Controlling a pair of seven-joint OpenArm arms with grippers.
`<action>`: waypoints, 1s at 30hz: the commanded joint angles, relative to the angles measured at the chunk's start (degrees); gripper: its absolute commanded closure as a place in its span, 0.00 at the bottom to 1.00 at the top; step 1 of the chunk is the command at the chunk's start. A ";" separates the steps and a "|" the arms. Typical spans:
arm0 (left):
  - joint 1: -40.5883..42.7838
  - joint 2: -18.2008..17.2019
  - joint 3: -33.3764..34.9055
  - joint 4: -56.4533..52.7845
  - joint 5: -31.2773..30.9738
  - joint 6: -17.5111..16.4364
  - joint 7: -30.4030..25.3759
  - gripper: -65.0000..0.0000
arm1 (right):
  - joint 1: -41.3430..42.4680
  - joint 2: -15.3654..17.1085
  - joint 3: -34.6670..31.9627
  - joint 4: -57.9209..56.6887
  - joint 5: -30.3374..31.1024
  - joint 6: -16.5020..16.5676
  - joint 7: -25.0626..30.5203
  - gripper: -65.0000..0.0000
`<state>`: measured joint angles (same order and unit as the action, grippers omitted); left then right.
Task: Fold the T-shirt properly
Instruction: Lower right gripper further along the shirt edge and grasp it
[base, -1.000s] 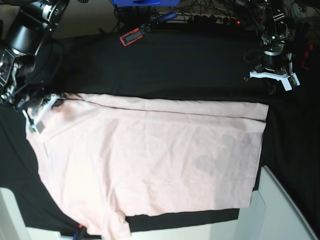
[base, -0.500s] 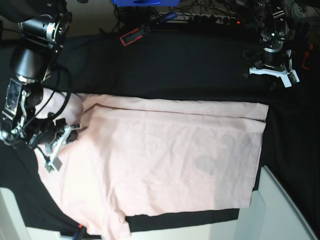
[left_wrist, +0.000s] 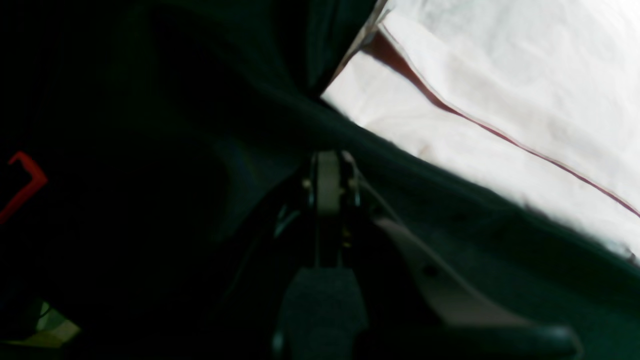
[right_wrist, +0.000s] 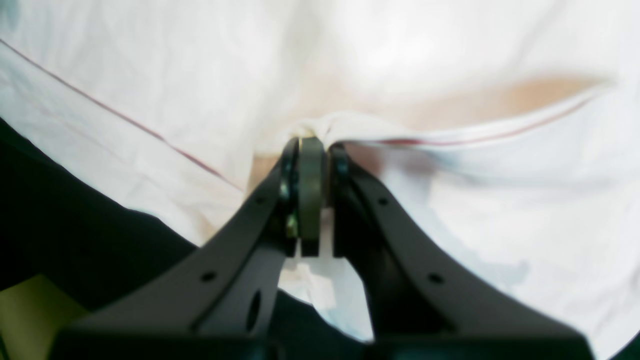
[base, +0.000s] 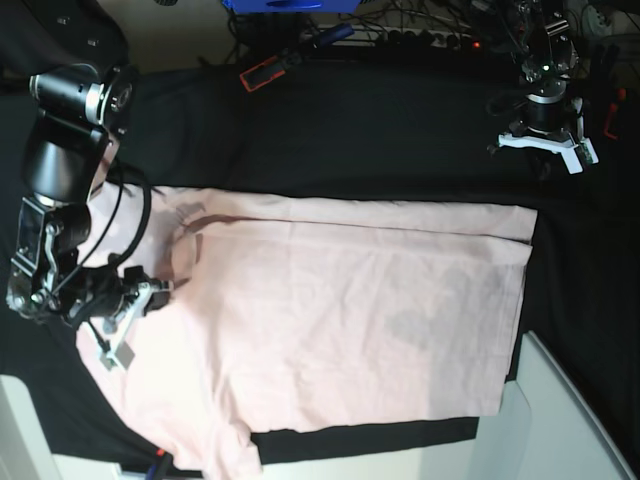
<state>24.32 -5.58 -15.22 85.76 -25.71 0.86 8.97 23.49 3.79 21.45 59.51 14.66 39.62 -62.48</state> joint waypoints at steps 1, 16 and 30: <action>0.34 -0.53 -0.21 0.88 -0.18 -0.20 -1.72 1.00 | 2.14 0.38 -0.13 0.41 0.86 0.38 1.69 1.00; 0.17 -0.53 0.15 0.88 -0.18 -0.20 -1.54 1.00 | 2.14 0.74 0.22 0.41 1.21 0.38 9.25 0.43; -0.36 -1.67 0.06 0.88 -0.18 -0.29 -1.10 0.46 | -12.89 -1.11 8.39 20.36 1.30 0.38 4.41 0.36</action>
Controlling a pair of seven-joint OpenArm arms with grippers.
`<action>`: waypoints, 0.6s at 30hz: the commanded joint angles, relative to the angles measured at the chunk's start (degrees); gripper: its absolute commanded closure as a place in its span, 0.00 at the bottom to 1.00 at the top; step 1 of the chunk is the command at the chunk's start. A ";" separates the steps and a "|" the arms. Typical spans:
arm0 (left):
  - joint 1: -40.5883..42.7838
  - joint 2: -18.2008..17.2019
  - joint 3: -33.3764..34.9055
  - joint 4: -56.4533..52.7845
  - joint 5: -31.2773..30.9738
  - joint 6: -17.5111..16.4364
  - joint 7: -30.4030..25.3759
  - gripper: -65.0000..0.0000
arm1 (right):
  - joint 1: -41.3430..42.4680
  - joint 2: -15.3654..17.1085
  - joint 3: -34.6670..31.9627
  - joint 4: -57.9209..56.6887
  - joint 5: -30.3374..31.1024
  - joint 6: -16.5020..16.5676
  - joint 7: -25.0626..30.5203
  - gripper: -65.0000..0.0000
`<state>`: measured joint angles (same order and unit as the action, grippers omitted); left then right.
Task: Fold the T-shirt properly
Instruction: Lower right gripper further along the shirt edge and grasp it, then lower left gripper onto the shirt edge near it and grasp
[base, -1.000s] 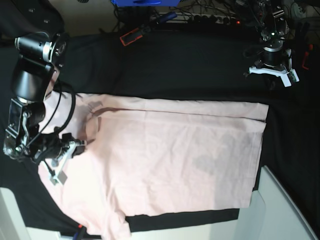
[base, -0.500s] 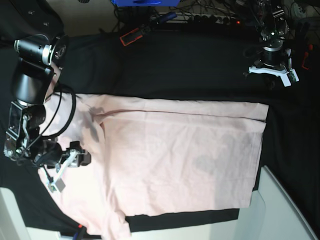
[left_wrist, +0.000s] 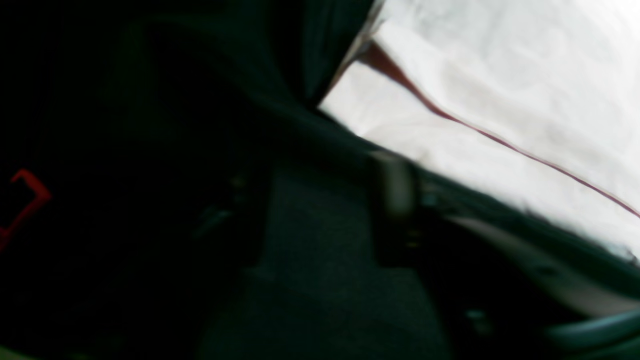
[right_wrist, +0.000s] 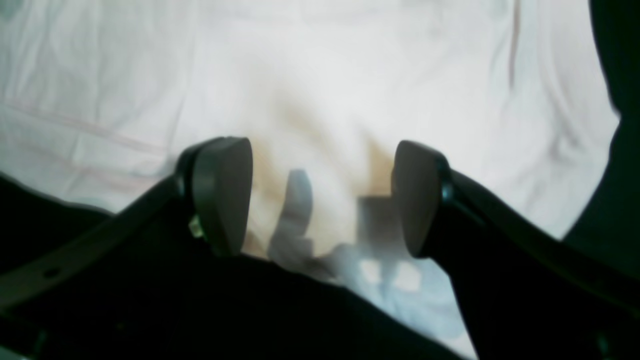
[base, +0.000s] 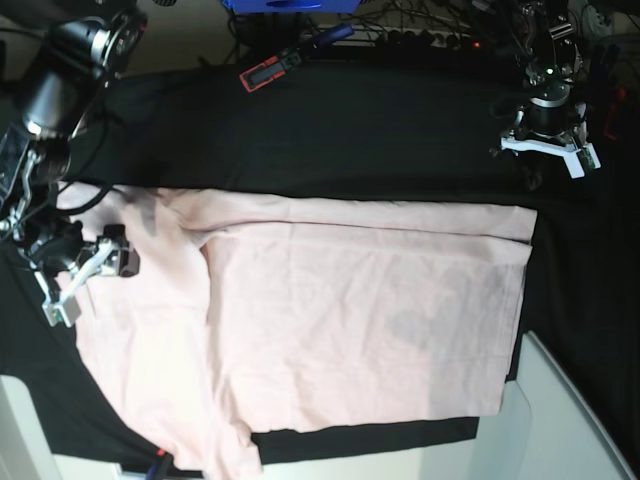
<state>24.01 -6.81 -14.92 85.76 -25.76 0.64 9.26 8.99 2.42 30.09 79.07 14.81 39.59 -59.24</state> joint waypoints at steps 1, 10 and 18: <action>-0.49 -0.44 -0.34 0.88 -0.13 -0.07 -1.39 0.41 | 0.19 -0.61 -0.15 2.38 1.15 0.41 0.91 0.36; -8.05 -1.24 -0.25 -5.36 -0.22 -0.07 -1.30 0.29 | -5.52 -1.32 -0.50 5.11 1.15 0.41 1.44 0.36; -15.09 -1.06 -0.16 -12.48 -0.57 -0.07 -1.39 0.29 | -6.66 -1.23 -0.50 5.11 1.15 0.41 1.27 0.36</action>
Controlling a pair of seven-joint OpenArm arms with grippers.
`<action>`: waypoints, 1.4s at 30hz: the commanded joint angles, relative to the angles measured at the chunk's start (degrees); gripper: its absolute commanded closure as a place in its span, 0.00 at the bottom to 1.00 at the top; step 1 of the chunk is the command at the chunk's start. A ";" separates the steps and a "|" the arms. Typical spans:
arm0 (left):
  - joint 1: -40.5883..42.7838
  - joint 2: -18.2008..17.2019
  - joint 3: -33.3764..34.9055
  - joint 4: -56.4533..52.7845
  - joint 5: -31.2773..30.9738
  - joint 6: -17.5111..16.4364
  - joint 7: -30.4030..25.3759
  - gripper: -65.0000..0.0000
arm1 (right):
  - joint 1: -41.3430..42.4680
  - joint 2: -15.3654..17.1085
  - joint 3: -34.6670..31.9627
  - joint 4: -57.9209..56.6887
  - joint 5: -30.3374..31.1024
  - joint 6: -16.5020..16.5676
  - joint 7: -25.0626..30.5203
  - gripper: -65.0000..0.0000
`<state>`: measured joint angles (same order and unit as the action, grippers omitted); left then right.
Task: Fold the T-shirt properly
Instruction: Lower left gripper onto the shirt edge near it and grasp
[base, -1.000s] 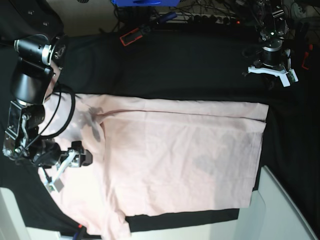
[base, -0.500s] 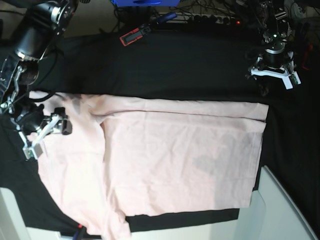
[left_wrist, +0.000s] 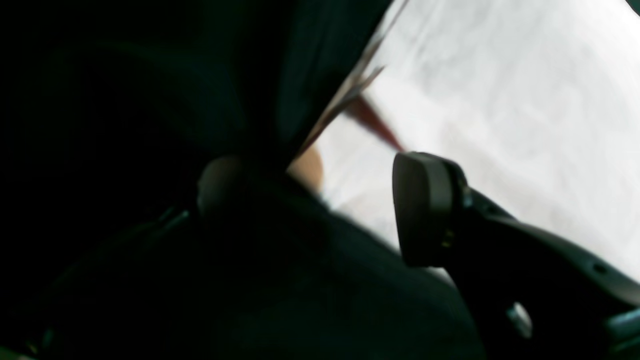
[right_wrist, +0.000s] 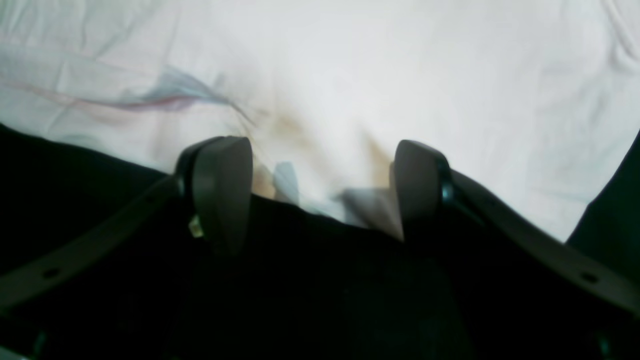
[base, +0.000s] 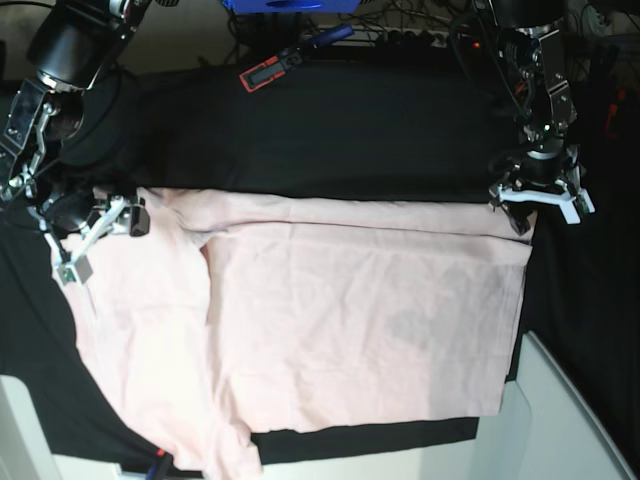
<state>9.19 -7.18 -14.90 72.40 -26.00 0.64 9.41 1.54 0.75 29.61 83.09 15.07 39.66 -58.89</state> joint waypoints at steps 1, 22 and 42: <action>-0.88 -0.60 -0.18 0.79 -0.33 -0.07 -1.54 0.29 | 0.79 0.43 -0.02 1.00 0.89 0.34 1.00 0.36; -11.70 1.95 2.81 -10.03 0.02 -0.07 -1.63 0.30 | 0.79 0.43 -0.02 0.74 0.89 0.34 1.00 0.36; -17.06 2.21 6.15 -14.77 -0.24 -0.07 -1.72 0.55 | 0.79 0.43 -0.11 0.74 0.89 0.34 1.09 0.36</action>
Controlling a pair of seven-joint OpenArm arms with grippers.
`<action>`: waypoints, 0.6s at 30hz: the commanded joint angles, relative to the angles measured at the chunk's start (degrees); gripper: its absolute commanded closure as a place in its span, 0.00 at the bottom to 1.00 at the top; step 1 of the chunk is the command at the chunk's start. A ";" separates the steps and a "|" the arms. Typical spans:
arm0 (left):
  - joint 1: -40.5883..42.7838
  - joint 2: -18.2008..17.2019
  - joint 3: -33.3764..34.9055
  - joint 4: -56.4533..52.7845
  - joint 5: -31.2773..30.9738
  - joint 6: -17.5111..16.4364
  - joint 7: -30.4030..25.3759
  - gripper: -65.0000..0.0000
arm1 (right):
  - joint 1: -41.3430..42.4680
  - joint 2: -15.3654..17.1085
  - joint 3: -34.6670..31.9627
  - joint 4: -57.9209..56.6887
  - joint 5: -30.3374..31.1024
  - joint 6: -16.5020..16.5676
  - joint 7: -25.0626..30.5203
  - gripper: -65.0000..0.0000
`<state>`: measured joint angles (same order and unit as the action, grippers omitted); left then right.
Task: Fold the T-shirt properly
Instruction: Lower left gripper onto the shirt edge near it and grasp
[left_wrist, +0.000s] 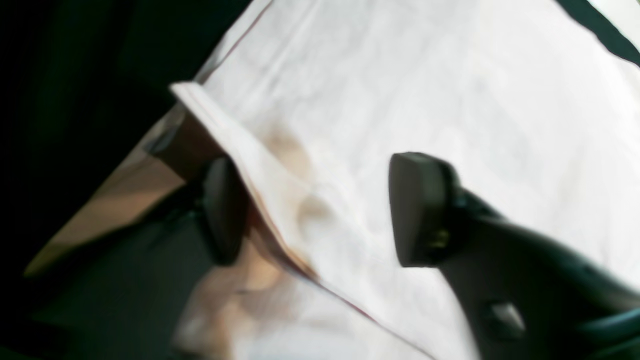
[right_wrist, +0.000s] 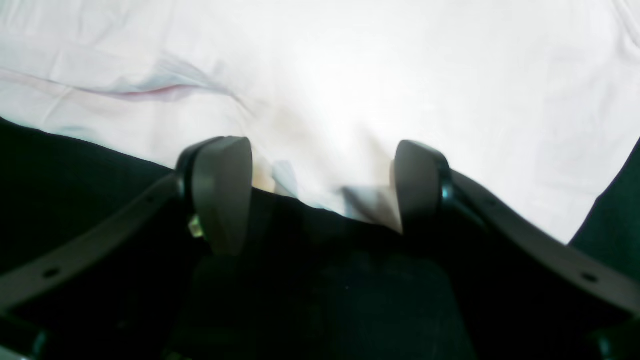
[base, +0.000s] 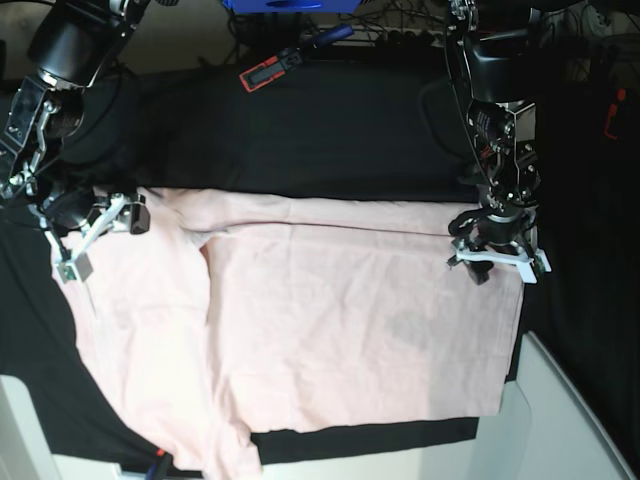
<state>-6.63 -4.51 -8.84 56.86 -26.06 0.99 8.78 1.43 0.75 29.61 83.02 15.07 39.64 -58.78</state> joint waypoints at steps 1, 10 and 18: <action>-1.41 -0.45 0.09 -0.29 -0.27 -0.42 -1.08 0.66 | 0.90 0.43 -0.11 0.80 0.89 0.36 0.98 0.36; -2.20 -0.37 -0.52 -3.10 -0.35 -0.42 -1.43 0.87 | 0.90 0.43 -0.11 0.71 0.89 0.36 0.98 0.36; -4.75 -0.01 -0.61 -3.28 -2.99 -0.42 -1.43 0.93 | 0.81 0.43 -0.11 0.71 0.89 0.36 0.81 0.36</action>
<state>-10.39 -4.27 -9.39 52.75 -29.21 1.10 8.56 1.41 0.75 29.61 83.00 15.07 39.64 -58.78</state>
